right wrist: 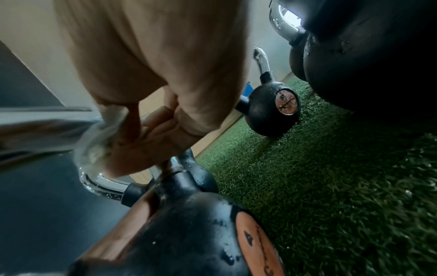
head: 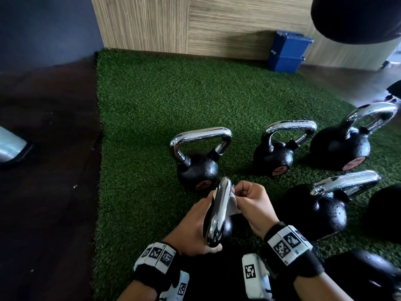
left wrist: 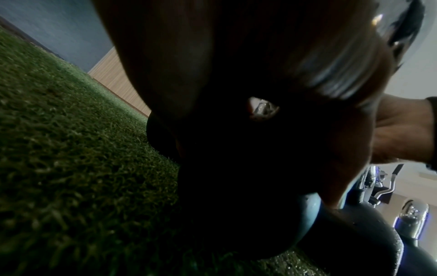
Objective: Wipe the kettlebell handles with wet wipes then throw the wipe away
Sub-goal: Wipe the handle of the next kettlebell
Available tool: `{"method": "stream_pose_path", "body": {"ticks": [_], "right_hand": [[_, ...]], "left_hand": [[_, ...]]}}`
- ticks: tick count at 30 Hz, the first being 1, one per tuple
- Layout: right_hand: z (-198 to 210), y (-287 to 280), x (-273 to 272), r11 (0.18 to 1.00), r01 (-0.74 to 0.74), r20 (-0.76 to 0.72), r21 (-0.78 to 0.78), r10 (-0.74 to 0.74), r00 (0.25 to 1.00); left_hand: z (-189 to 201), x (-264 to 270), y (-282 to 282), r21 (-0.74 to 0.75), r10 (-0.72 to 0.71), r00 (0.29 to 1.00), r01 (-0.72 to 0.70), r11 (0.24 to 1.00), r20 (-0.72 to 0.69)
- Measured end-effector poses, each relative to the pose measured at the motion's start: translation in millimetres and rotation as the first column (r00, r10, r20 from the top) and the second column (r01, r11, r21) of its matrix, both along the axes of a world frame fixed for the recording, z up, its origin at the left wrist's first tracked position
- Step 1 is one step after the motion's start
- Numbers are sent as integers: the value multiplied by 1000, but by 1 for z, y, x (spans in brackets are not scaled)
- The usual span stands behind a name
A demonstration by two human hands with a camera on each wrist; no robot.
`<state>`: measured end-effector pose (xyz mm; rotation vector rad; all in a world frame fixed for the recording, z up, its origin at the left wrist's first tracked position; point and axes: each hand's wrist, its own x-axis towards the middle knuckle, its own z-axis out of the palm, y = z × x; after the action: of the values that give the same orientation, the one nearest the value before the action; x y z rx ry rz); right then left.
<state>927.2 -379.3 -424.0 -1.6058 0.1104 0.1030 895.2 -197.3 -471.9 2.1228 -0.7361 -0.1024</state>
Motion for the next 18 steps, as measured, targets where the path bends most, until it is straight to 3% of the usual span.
{"method": "stream_pose_path", "body": {"ticks": [4,11,15,18], "right_hand": [[1,1,4,994,77,-84,-75,-83,993],[3,12,1,961,45,-190,-272,-99,977],[7,13,3,934,-70,-231,-351,-14,973],[17,2,4,847,-147,-167,-511,70,984]], "left_hand": [[-3,2,0,-48,13,998,-15,999,-55],[-16,1,1,-85,55,994,-63,994,-98],[-16,1,4,82,83,995,-78,994,-56],[-10,-4,7,230,85,996,-84,969,7]]}}
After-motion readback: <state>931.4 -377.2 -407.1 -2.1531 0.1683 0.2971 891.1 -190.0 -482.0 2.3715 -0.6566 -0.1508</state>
